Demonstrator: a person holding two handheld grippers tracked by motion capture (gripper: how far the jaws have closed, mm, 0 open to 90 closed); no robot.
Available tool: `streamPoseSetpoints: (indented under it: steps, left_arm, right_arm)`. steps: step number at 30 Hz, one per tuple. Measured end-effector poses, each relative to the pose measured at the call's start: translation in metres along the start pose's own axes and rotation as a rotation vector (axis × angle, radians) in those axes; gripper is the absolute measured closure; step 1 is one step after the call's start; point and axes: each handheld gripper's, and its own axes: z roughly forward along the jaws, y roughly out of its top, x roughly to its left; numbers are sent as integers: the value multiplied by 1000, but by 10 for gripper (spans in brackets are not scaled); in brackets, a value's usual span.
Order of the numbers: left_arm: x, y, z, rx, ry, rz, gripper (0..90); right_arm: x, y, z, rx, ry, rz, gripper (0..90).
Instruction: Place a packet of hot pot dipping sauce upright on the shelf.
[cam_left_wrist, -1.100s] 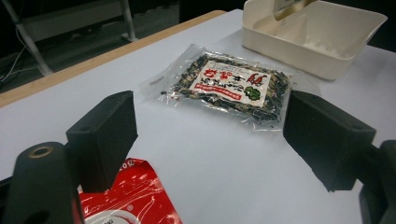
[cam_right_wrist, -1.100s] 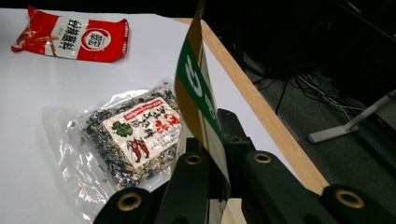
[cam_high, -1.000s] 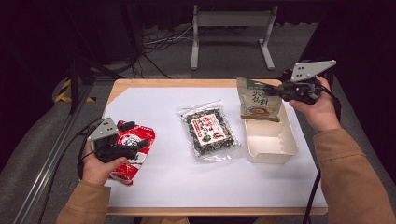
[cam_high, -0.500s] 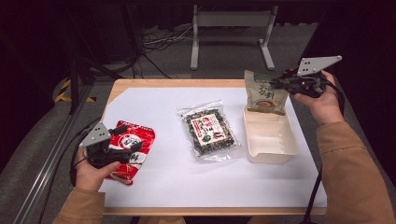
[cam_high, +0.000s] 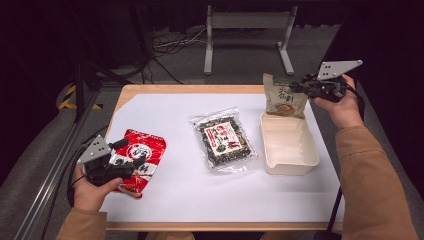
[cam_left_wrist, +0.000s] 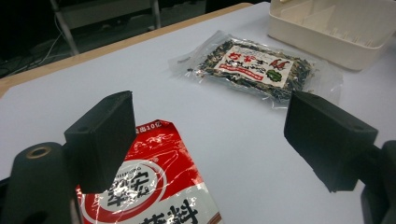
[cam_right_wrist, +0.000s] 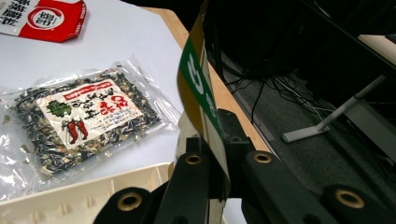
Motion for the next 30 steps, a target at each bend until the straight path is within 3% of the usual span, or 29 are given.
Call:
streamPoseSetpoints:
  steps: [6, 13, 30]
  left_arm:
    - [0, -2, -2, -6, 5, -5, 174]
    - [1, -2, -1, -5, 5, 3, 174]
    - [1, -2, 4, 0, -6, 2, 172]
  right_arm:
    - [-6, -10, 6, -3, -16, 18, 893]
    - [-5, -19, 14, 12, -25, 20, 893]
    - [5, -27, 33, 59, 2, 19, 888]
